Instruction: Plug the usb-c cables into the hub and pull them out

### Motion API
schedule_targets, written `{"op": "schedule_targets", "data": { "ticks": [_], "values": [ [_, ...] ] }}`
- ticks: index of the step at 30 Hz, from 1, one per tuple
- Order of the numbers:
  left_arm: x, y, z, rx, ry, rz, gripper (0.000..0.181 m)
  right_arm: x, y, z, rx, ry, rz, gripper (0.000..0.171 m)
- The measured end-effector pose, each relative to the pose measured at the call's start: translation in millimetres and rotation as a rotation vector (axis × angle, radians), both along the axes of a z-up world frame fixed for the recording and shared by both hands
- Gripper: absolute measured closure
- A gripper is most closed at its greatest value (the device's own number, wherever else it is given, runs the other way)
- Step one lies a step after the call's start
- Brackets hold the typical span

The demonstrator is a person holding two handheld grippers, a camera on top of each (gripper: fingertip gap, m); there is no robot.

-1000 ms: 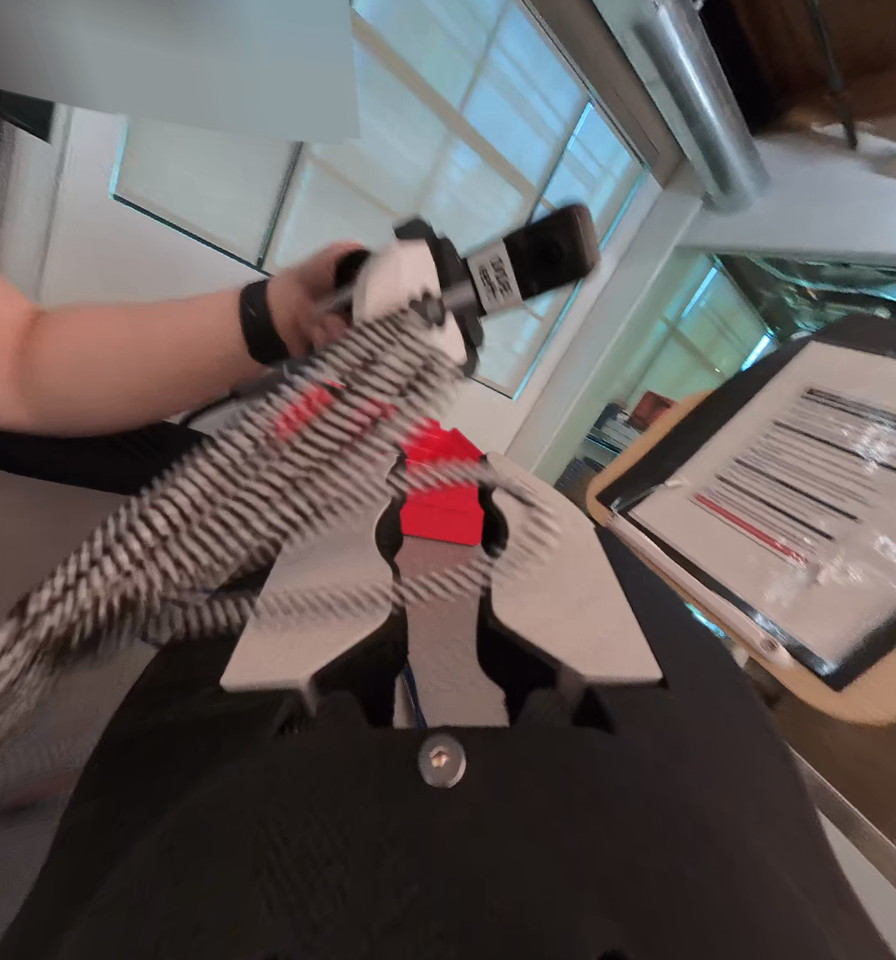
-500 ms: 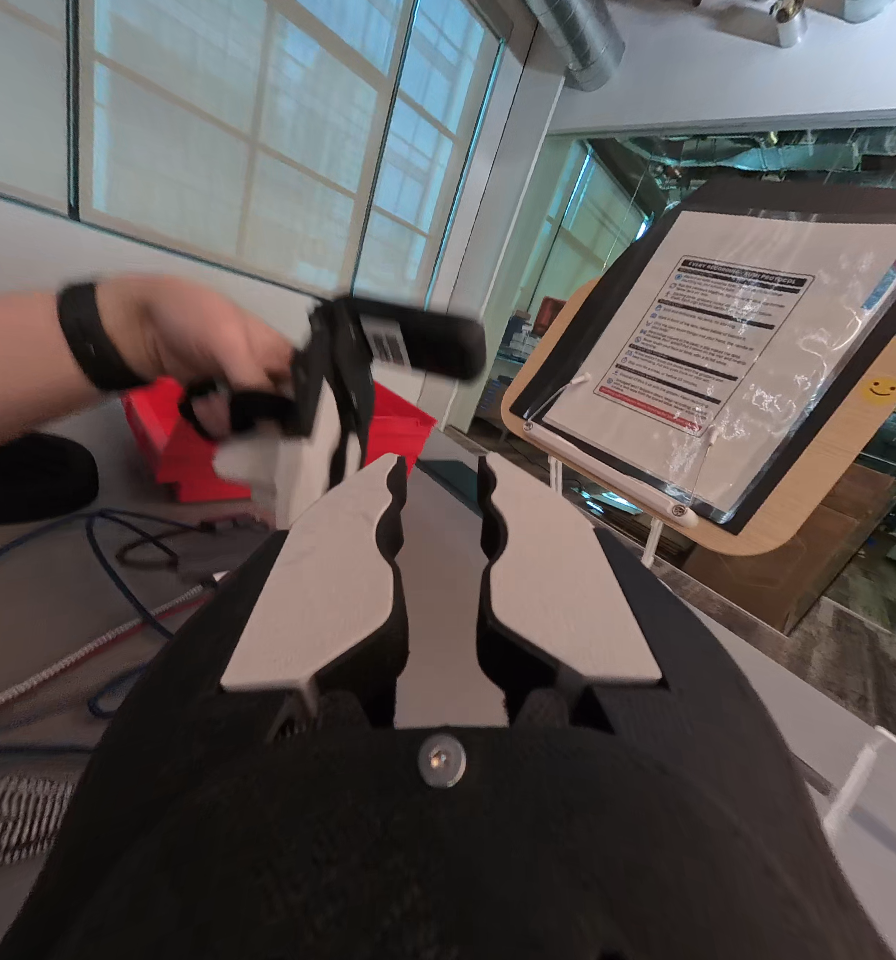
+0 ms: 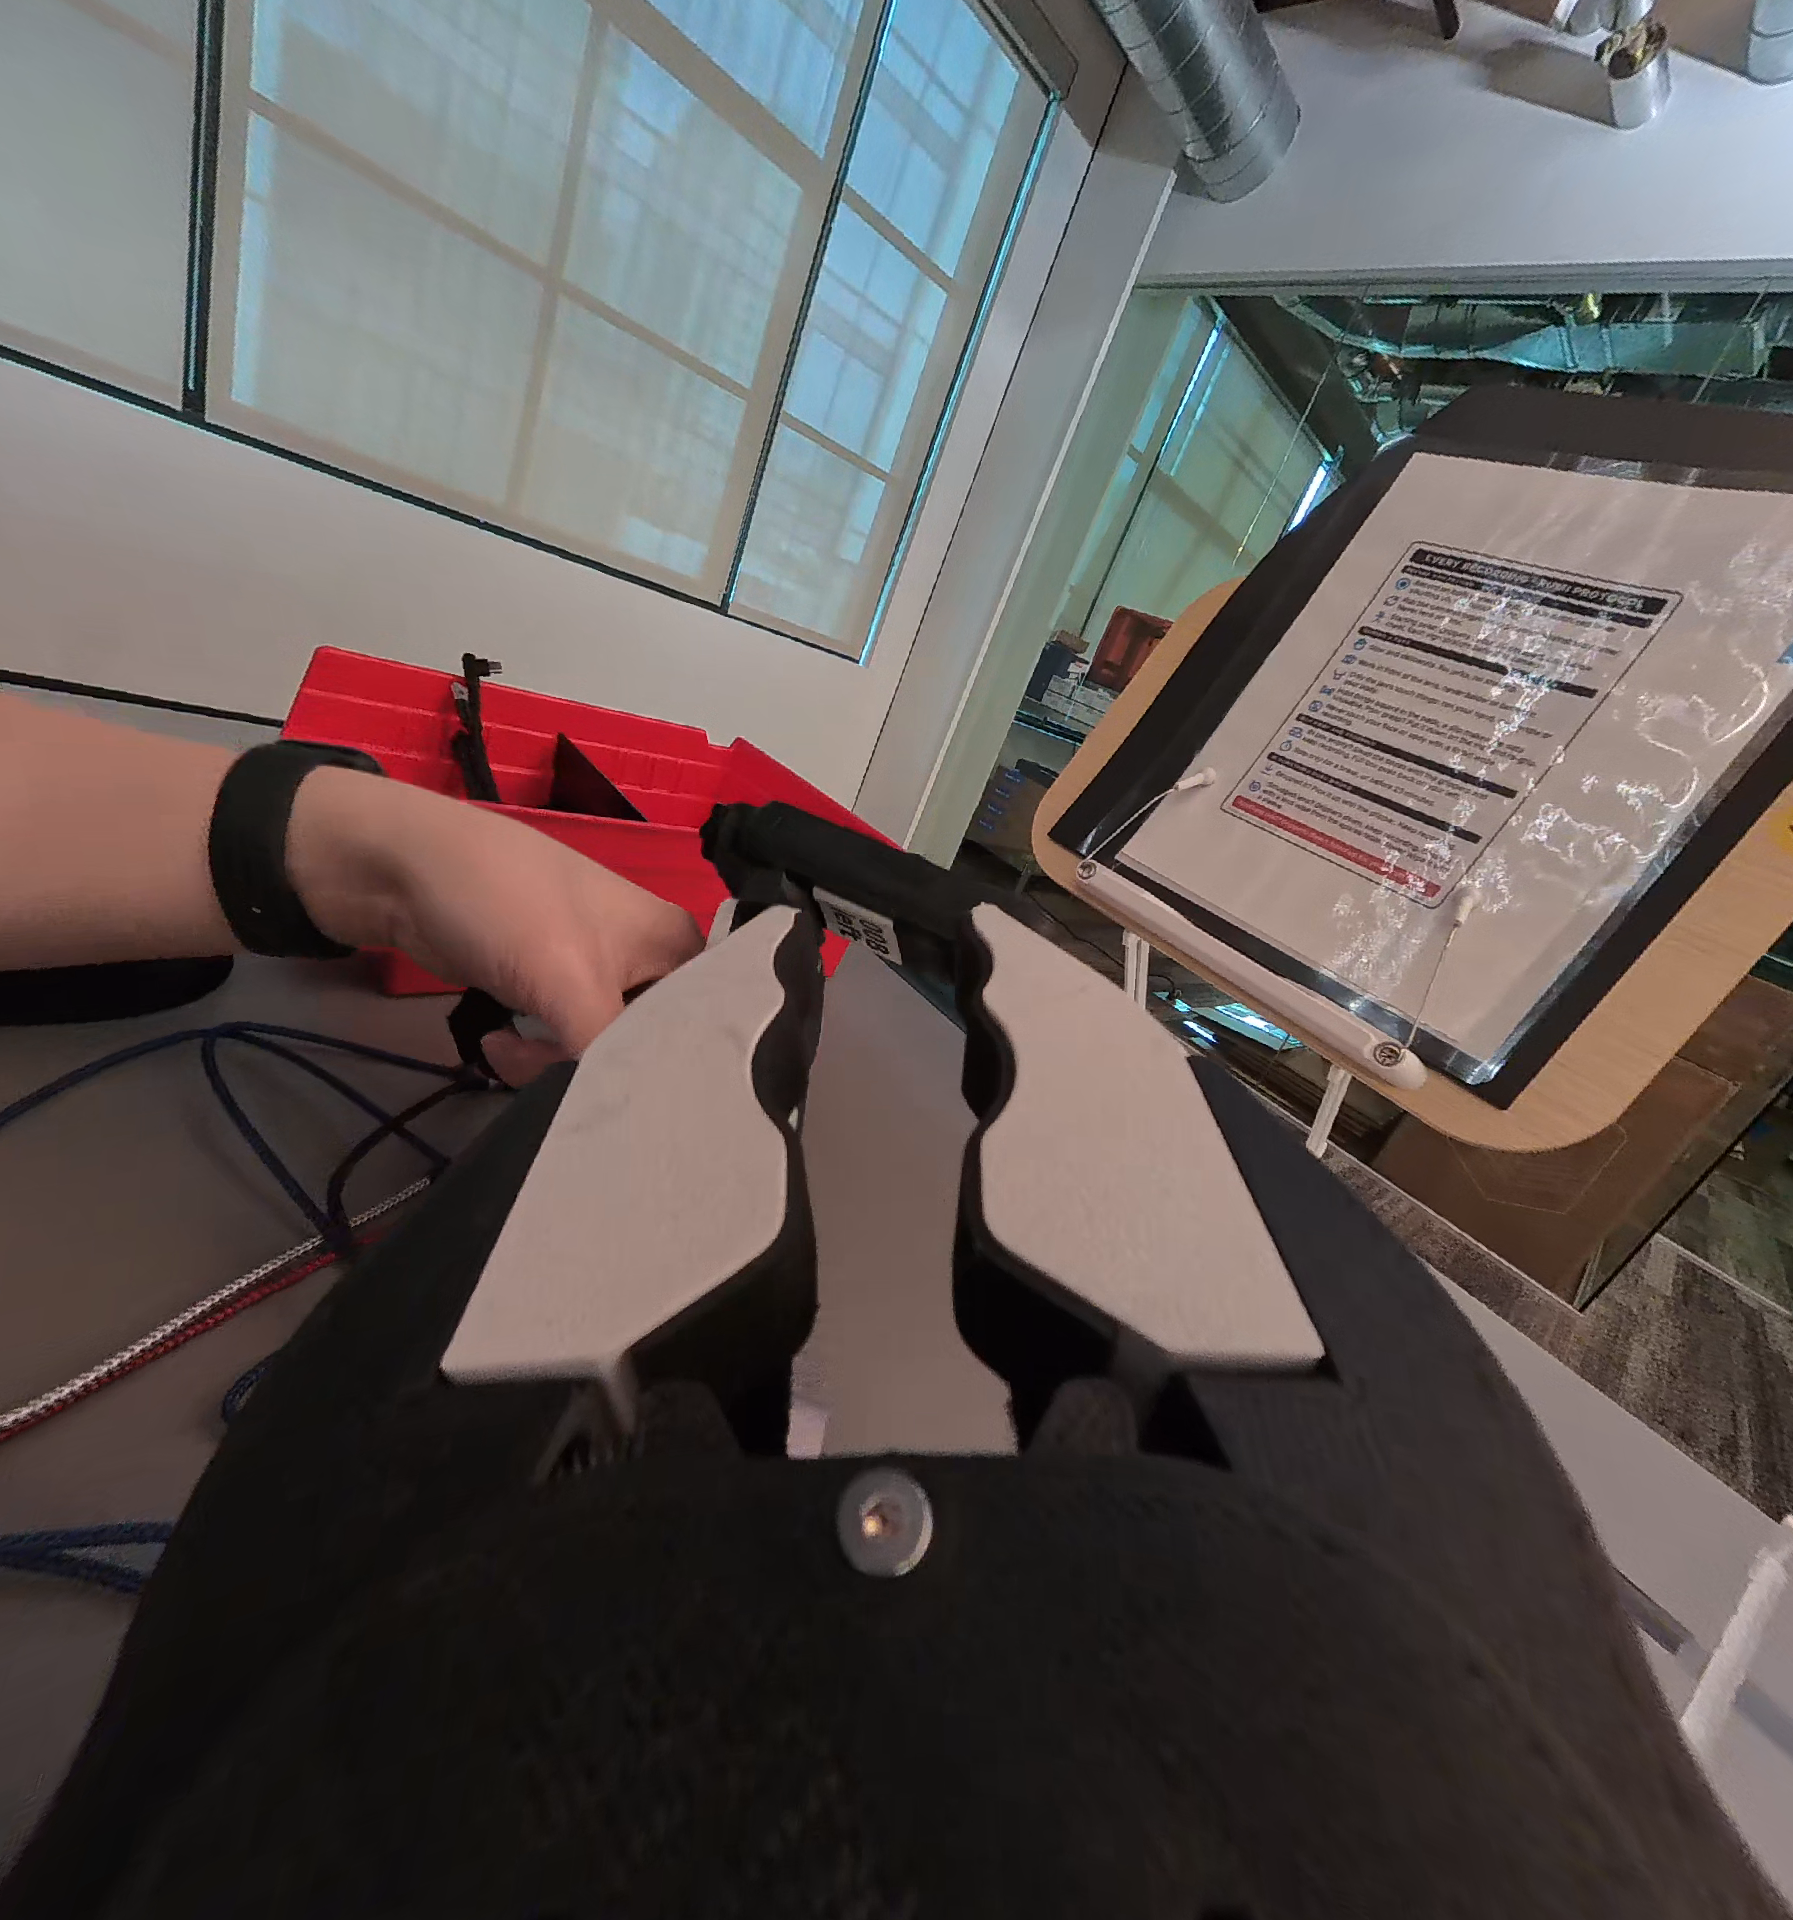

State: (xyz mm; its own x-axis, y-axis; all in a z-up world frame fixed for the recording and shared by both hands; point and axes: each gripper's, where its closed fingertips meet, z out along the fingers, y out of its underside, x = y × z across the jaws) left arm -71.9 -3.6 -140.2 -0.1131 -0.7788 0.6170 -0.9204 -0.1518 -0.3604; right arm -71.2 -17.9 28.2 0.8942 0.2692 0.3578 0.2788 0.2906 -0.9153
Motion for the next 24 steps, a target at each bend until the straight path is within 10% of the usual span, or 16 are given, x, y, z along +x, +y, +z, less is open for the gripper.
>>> {"op": "schedule_targets", "data": {
  "ticks": [7,15,19,24],
  "values": [
    [10.3,22.6,5.7,0.258,-0.086,0.015,0.129,-0.9,-0.6,0.2,0.009,-0.012,0.000,0.145],
    [1.4,54.6,108.9,0.484,-0.392,0.098,0.117,-6.8,-4.1,2.4,0.065,-0.077,-0.009,0.146],
    [-49.3,104.6,172.2,0.683,-0.488,0.217,0.110,-7.0,-1.8,-1.0,0.056,-0.075,-0.010,0.146],
    [-167.8,186.0,173.2,0.936,-0.232,0.371,0.112,-9.2,1.5,-7.2,0.037,-0.087,-0.007,0.146]
  ]
}}
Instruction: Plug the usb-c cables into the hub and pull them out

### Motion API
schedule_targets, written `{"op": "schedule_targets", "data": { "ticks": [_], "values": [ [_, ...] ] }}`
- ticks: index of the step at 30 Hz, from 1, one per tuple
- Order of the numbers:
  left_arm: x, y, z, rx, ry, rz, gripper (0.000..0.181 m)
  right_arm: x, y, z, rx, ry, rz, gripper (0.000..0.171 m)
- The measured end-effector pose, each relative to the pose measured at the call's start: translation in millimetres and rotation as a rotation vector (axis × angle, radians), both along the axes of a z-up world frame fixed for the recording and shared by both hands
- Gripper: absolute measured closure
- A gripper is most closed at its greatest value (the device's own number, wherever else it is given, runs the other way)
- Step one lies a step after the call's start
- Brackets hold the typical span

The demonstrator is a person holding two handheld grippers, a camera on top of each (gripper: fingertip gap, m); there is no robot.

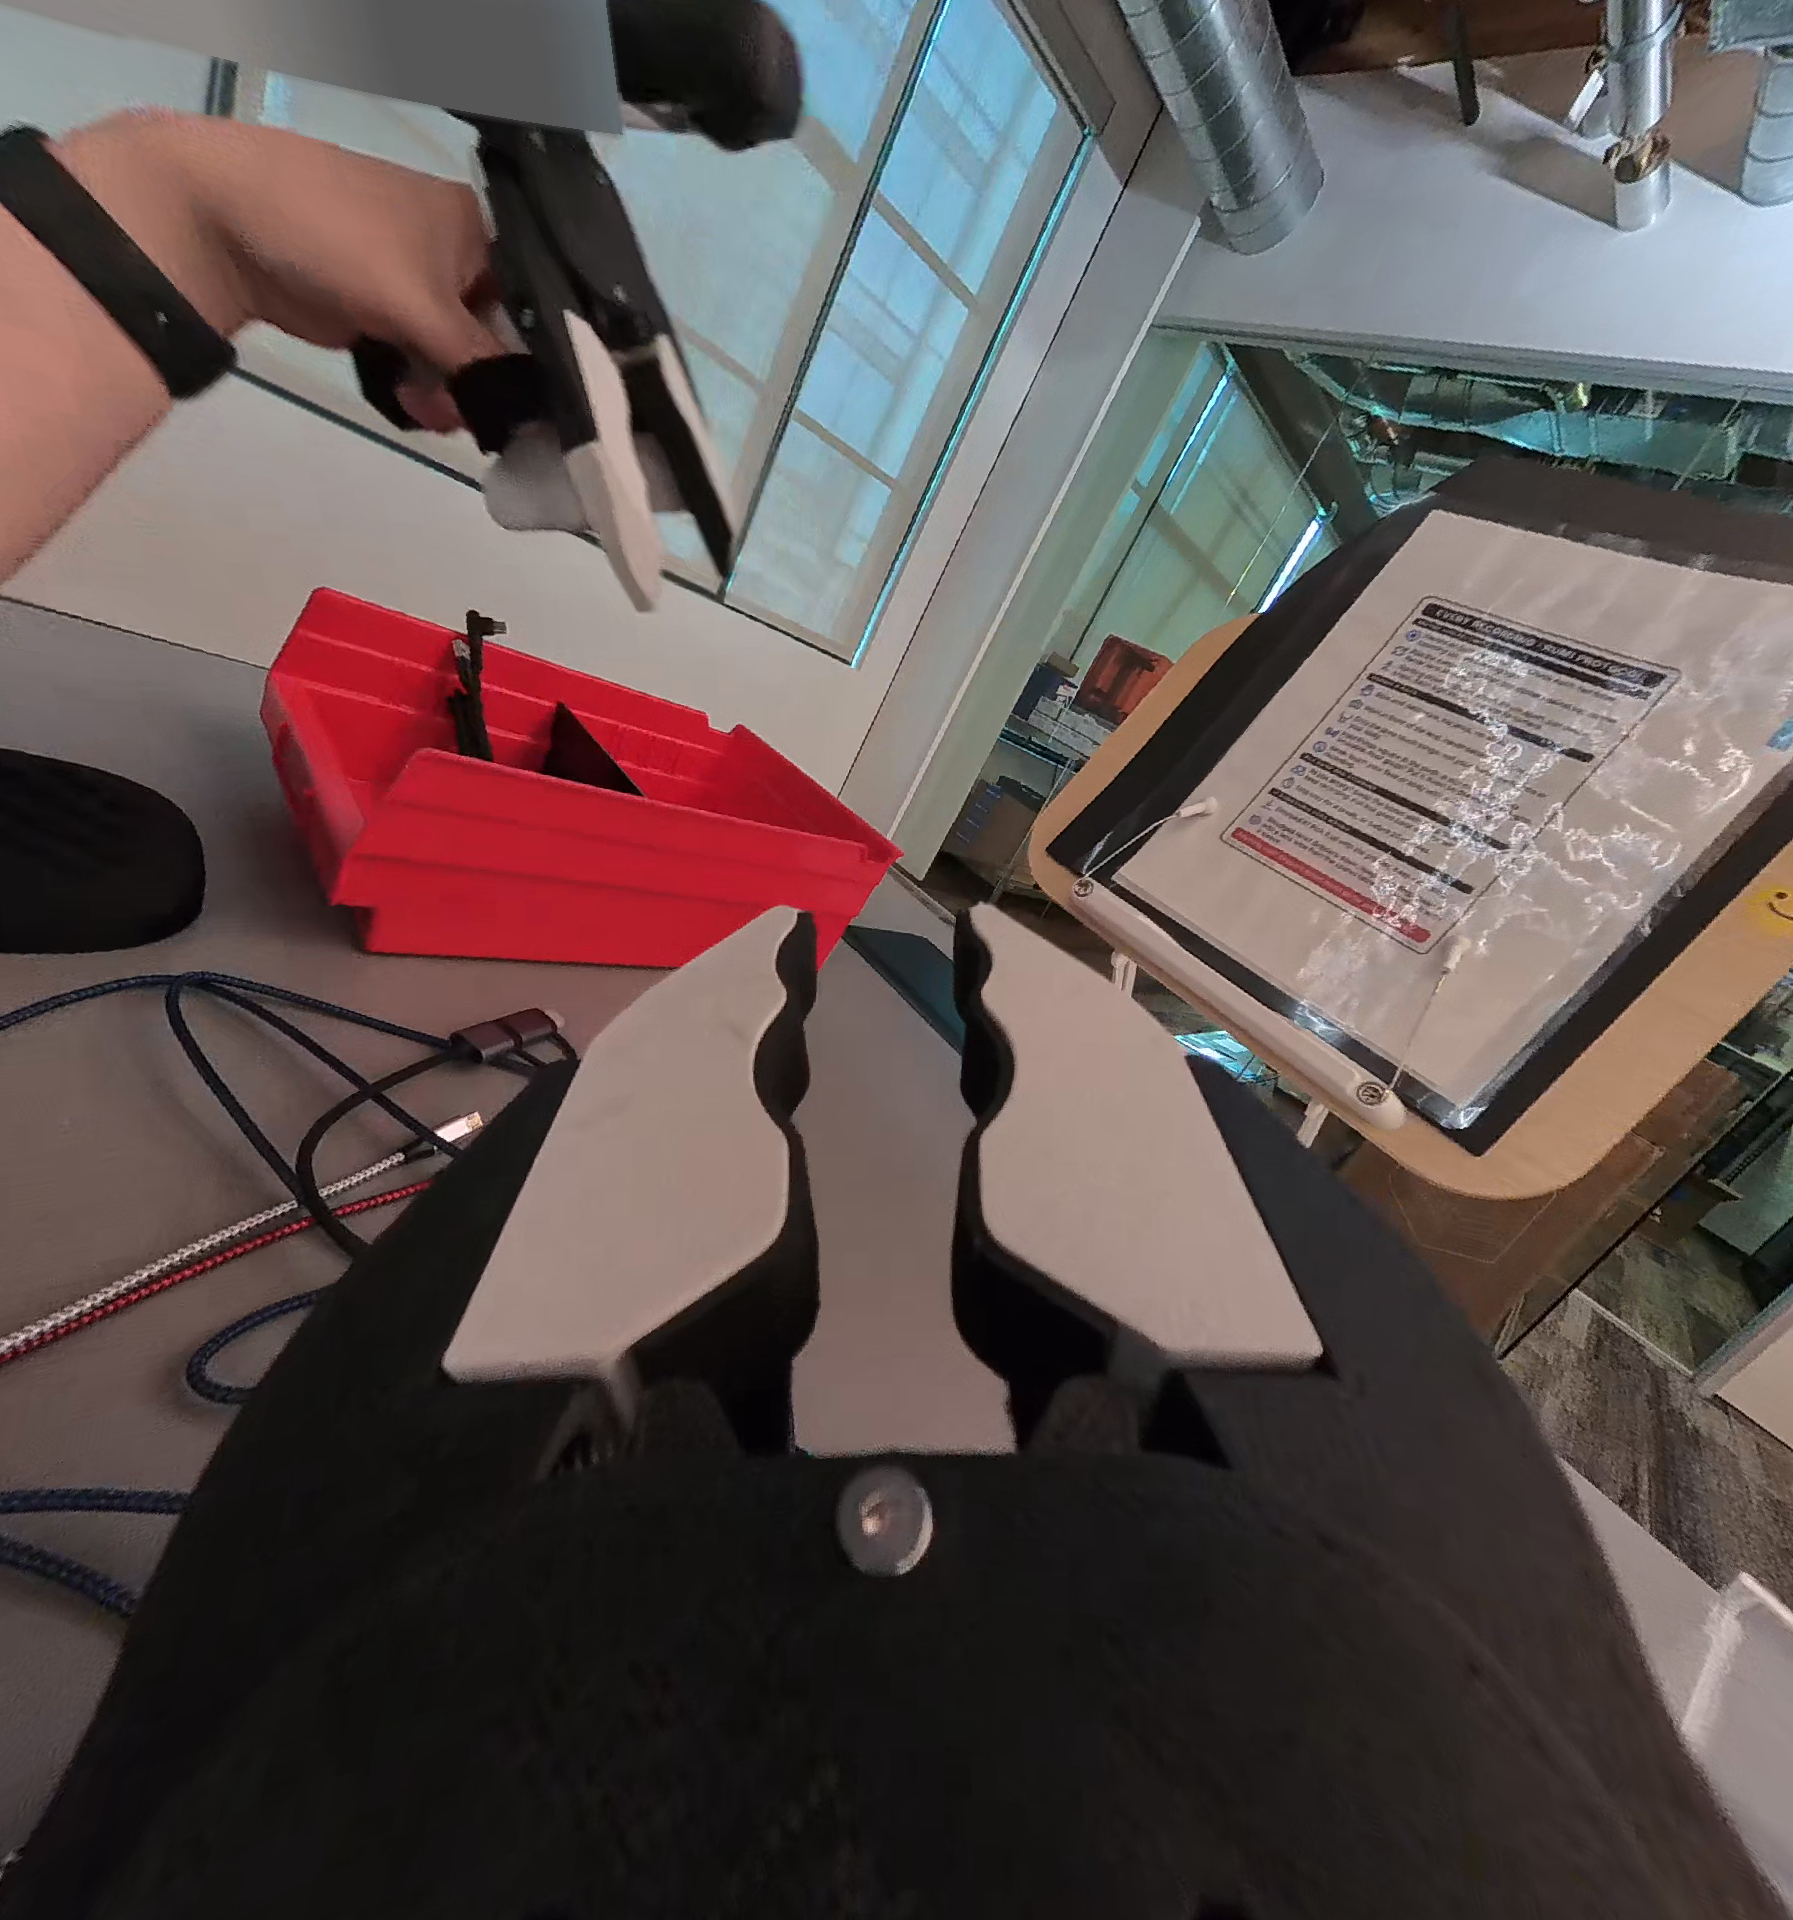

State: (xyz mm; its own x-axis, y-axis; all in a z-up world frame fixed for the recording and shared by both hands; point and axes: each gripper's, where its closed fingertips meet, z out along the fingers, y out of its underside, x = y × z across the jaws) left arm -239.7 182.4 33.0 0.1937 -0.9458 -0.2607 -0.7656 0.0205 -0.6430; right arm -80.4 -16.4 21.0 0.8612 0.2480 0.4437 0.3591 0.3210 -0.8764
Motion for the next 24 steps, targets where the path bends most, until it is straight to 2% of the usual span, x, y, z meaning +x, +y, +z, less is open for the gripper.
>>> {"op": "schedule_targets", "data": {
  "ticks": [3,7,12,16,22,24],
  "values": [
    [-54.7,13.7,-16.7,-0.071,0.055,0.048,0.117,-1.0,1.5,-2.8,-0.009,-0.008,0.000,0.146],
    [-86.0,21.6,-51.4,-0.176,0.138,0.068,0.120,0.0,3.1,-5.6,-0.020,-0.008,-0.003,0.145],
    [-85.8,35.5,-101.5,-0.318,0.260,0.087,0.114,2.2,4.3,-7.7,-0.028,0.000,-0.008,0.145],
    [-91.3,42.0,-137.0,-0.380,0.396,0.113,0.116,2.1,5.3,-9.4,-0.036,0.002,-0.004,0.146],
    [-89.5,45.4,-147.1,-0.371,0.446,0.116,0.129,-1.2,6.0,-12.1,-0.050,-0.009,0.007,0.145],
    [-91.8,47.8,-148.3,-0.341,0.470,0.118,0.140,-2.1,5.9,-12.6,-0.051,-0.015,0.007,0.145]
  ]
}}
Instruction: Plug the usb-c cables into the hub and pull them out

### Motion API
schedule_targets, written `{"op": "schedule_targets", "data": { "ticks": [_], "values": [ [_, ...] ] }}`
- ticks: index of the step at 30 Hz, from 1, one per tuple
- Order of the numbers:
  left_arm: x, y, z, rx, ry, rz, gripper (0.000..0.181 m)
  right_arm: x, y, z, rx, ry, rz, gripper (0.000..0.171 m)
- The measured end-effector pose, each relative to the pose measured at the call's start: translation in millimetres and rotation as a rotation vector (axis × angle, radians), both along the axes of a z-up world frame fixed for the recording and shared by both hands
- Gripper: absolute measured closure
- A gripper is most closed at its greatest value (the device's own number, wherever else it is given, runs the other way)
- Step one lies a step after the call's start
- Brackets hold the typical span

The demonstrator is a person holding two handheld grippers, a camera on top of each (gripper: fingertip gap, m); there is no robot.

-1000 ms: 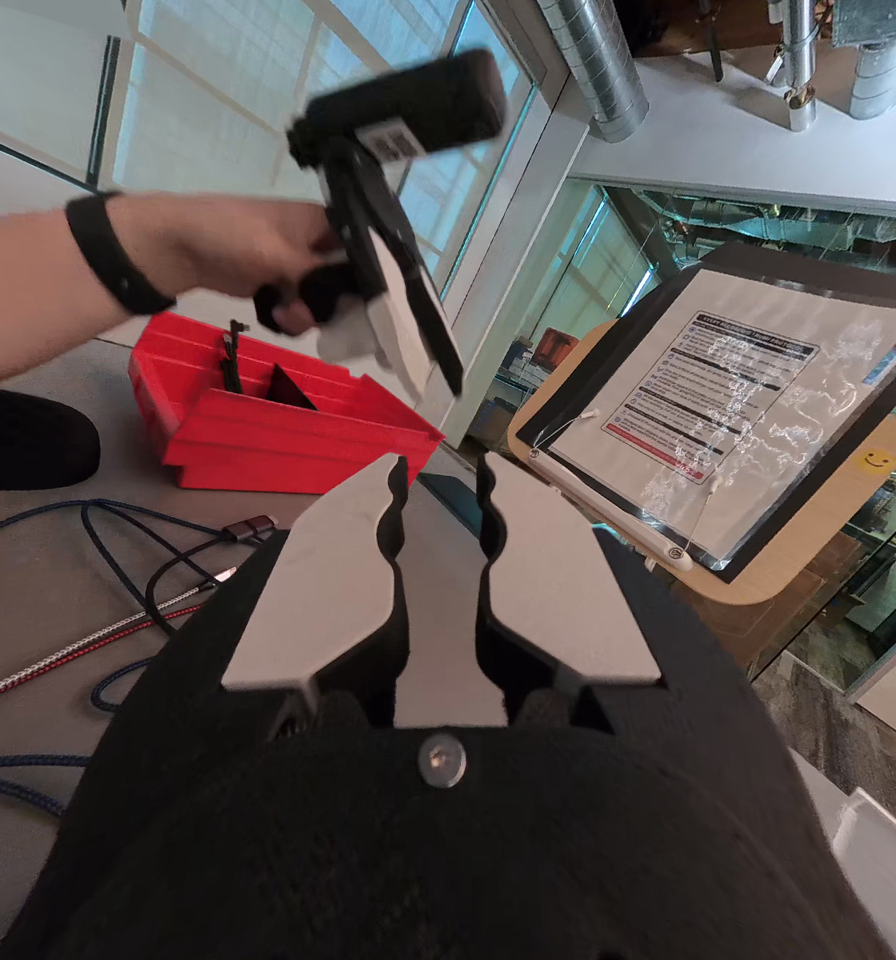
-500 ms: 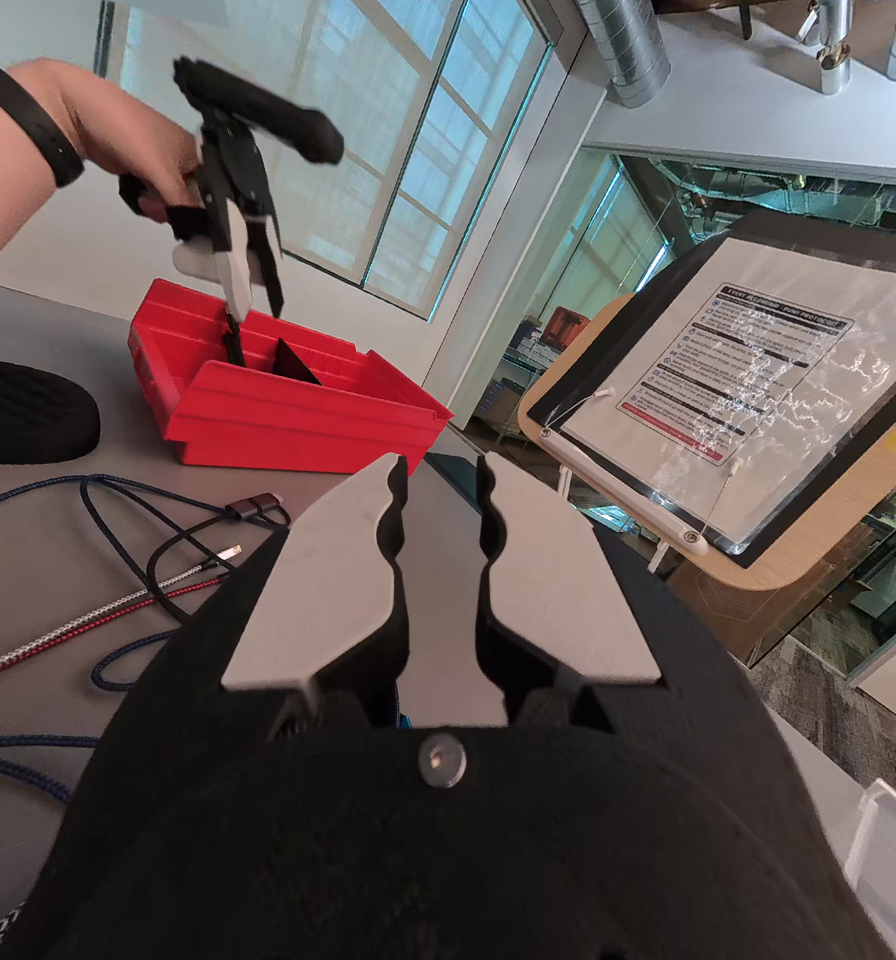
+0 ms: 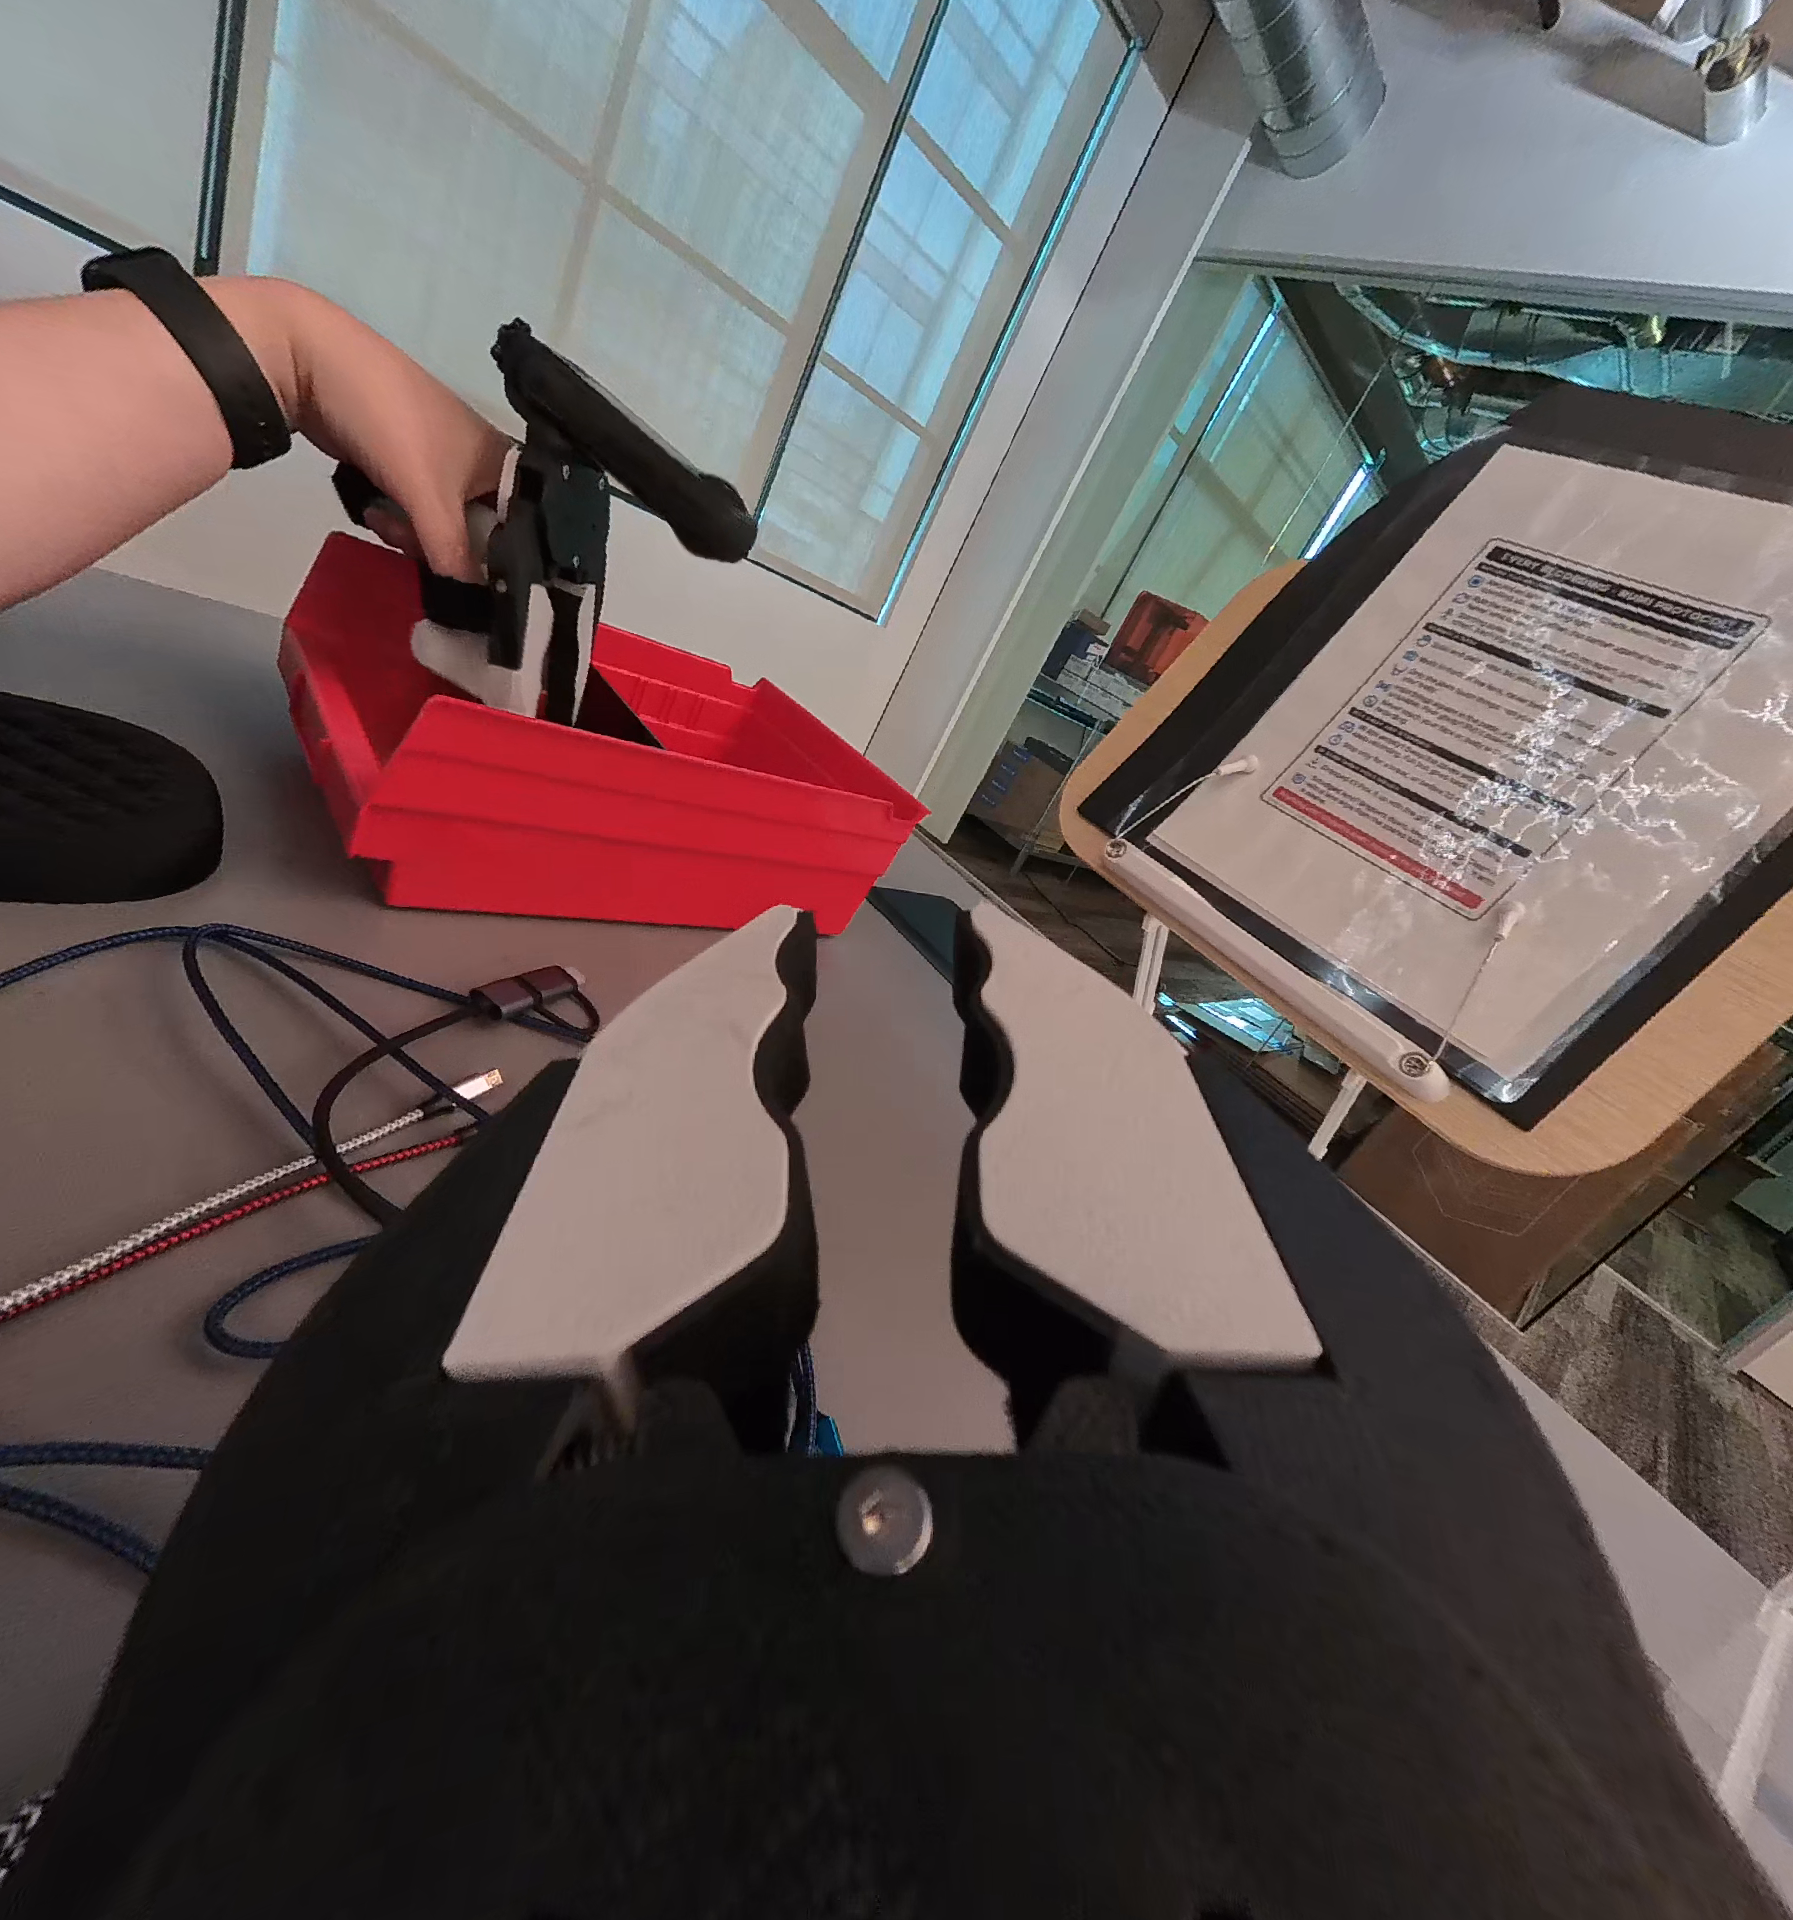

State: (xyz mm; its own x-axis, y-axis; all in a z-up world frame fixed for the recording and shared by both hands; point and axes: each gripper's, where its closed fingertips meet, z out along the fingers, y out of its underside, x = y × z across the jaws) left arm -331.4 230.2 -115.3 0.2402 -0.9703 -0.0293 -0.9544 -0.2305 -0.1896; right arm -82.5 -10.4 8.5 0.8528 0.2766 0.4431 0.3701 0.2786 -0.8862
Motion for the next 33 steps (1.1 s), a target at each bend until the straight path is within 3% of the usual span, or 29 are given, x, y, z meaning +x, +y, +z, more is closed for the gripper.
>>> {"op": "schedule_targets", "data": {
  "ticks": [4,9,13,23,33],
  "values": [
    [-2.8,-1.9,-6.1,-0.012,0.029,-0.014,0.152,-0.9,-0.2,-0.3,-0.002,-0.001,0.006,0.145],
    [10.4,-15.0,-2.2,-0.061,-0.035,-0.061,0.126,-1.9,0.2,-1.6,-0.010,-0.001,0.011,0.145],
    [8.5,-10.3,-8.1,-0.020,0.030,-0.061,0.122,-4.0,1.0,-4.6,-0.022,-0.011,0.016,0.145],
    [9.8,-19.1,-24.8,-0.082,0.123,-0.090,0.138,-7.0,2.8,-9.2,-0.041,-0.019,0.023,0.146],
    [8.6,-22.3,-12.9,-0.118,0.152,-0.035,0.149,-6.2,3.0,-9.4,-0.041,-0.021,0.020,0.146]
  ]
}}
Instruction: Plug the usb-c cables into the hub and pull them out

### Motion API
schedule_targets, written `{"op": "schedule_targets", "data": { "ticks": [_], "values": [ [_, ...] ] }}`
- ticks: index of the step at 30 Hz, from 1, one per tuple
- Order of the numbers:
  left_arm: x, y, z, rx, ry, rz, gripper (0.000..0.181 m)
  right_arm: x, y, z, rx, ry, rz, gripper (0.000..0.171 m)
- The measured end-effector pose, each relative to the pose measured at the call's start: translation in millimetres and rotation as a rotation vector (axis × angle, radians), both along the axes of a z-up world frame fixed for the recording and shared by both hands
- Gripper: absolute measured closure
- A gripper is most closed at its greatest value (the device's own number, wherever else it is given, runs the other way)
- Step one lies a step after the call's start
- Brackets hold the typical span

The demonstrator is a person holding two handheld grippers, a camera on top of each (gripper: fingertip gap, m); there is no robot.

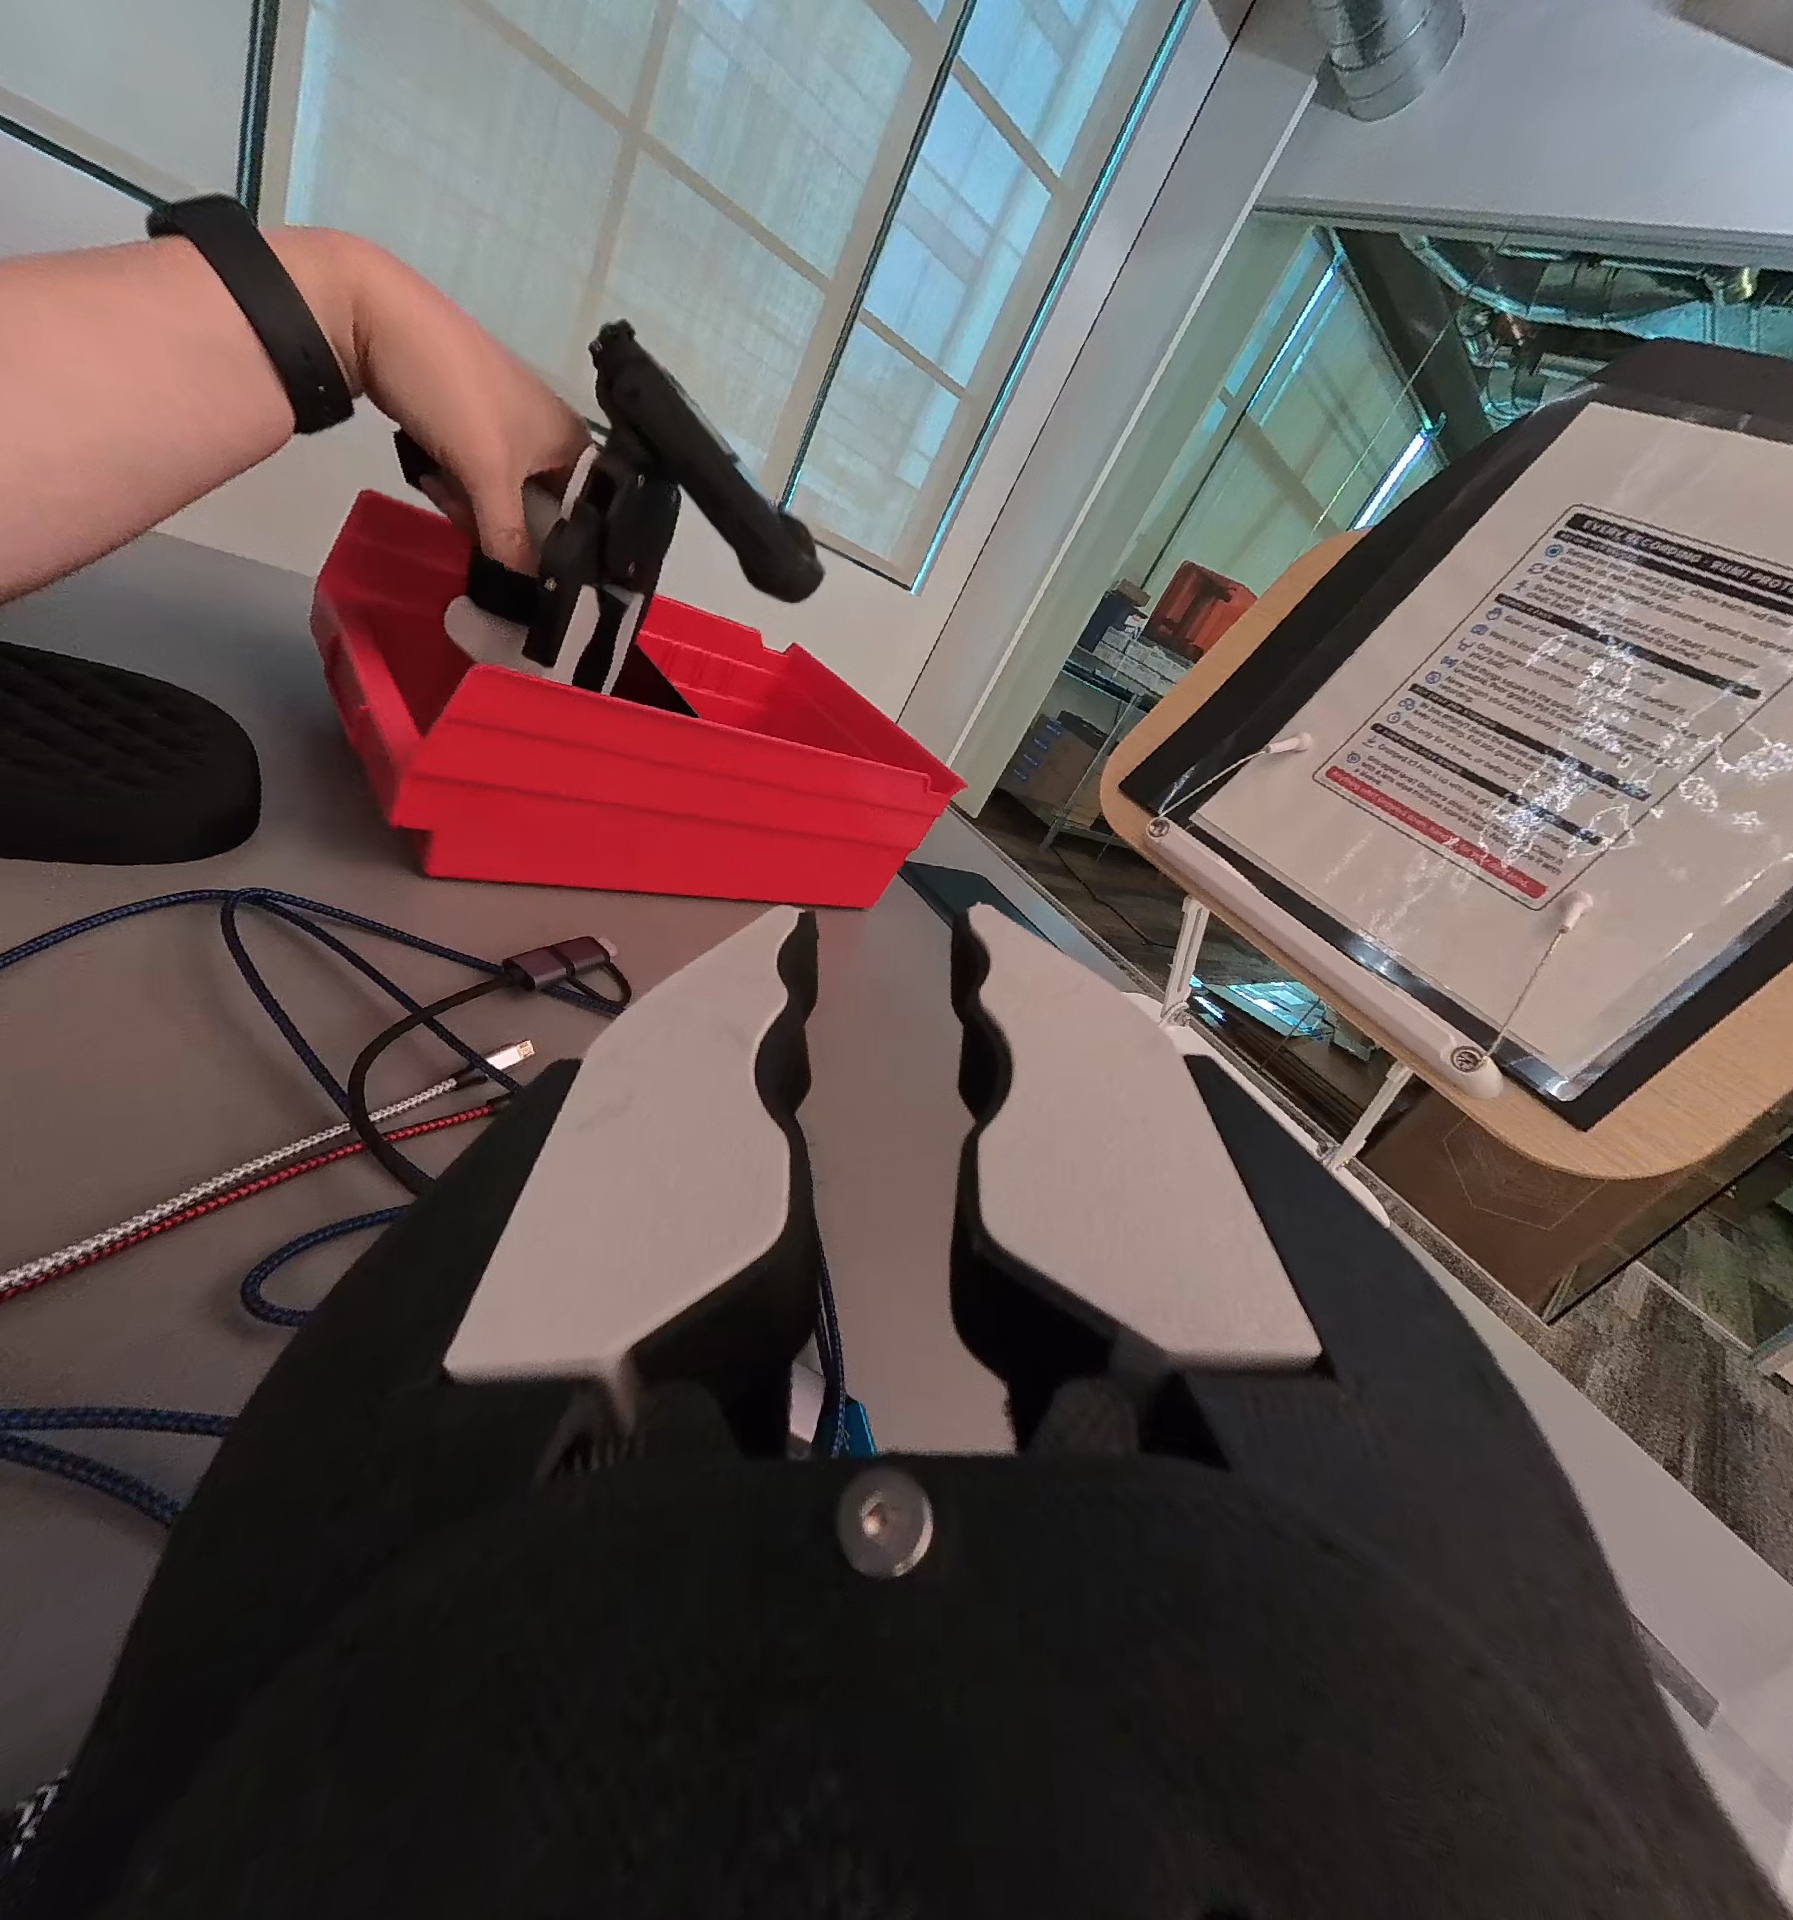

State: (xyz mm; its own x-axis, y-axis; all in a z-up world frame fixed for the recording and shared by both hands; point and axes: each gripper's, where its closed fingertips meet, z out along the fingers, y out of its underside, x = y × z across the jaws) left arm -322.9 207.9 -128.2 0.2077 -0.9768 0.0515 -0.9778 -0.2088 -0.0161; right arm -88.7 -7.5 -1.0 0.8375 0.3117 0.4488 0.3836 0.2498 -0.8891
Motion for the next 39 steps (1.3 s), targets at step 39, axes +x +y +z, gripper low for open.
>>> {"op": "schedule_targets", "data": {
  "ticks": [39],
  "values": [
    [254.9,-228.7,138.6,-0.367,-0.986,-0.357,0.161,-6.9,12.9,-7.9,-0.197,0.415,0.148,0.120]
  ]
}}
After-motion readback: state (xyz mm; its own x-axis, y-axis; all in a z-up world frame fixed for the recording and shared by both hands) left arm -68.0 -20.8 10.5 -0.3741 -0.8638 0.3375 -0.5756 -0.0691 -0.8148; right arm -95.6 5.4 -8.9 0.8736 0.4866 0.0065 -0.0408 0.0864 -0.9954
